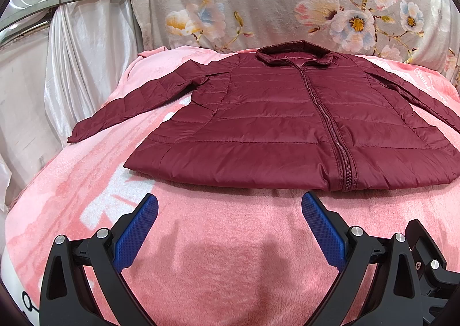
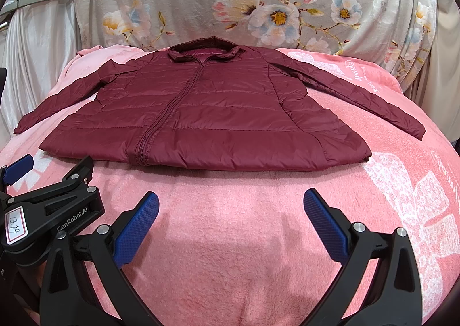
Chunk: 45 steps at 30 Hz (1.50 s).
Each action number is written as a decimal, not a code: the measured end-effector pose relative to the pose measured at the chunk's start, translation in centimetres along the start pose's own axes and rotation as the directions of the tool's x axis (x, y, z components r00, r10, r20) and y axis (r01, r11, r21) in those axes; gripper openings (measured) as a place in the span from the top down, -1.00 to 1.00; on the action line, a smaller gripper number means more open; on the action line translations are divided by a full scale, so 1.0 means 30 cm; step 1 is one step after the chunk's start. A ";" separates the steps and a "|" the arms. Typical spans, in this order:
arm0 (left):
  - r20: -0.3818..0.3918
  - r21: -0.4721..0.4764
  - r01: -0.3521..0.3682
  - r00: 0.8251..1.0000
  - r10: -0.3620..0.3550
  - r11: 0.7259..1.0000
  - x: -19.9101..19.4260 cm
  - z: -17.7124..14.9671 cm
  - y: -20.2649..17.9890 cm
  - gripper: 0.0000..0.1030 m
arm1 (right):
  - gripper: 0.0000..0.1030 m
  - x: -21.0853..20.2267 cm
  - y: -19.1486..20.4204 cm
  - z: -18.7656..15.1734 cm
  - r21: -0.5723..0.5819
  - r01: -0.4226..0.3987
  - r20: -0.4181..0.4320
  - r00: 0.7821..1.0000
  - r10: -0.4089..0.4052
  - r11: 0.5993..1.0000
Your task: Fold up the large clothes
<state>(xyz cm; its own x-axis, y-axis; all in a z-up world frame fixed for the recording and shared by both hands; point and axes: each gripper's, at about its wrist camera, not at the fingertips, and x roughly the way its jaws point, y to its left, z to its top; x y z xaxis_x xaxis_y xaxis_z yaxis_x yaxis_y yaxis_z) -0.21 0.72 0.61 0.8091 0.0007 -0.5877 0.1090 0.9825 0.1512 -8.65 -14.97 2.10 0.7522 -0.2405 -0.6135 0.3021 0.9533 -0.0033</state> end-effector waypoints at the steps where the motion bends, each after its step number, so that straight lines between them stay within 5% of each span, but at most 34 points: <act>1: 0.000 0.000 -0.001 1.000 0.001 1.000 0.001 -0.001 -0.002 -0.90 | -0.91 0.000 0.000 0.000 0.000 0.000 0.000 1.000 0.000 1.000; 33: -0.004 -0.007 -0.004 1.000 0.004 1.000 0.002 -0.001 0.008 -0.90 | -0.91 0.001 -0.003 0.005 0.011 -0.005 -0.008 1.000 0.005 1.000; 40: -0.047 -0.037 -0.002 0.999 0.000 0.999 0.026 0.008 0.042 -0.90 | -0.91 0.026 -0.136 0.027 0.139 -0.067 -0.041 0.996 0.073 0.988; 45: -0.094 -0.067 0.012 0.995 -0.019 0.998 0.054 0.036 0.079 -0.89 | -0.91 0.054 -0.363 0.111 0.225 0.015 -0.029 1.000 -0.009 0.974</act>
<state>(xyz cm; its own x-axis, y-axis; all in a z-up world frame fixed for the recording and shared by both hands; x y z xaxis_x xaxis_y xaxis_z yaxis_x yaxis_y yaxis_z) 2.00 2.86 0.88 0.7493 -0.0001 -0.6622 0.0797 0.9927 0.0901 -8.76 -26.36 3.77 0.7322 -0.2435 -0.6361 0.4374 0.8840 0.1651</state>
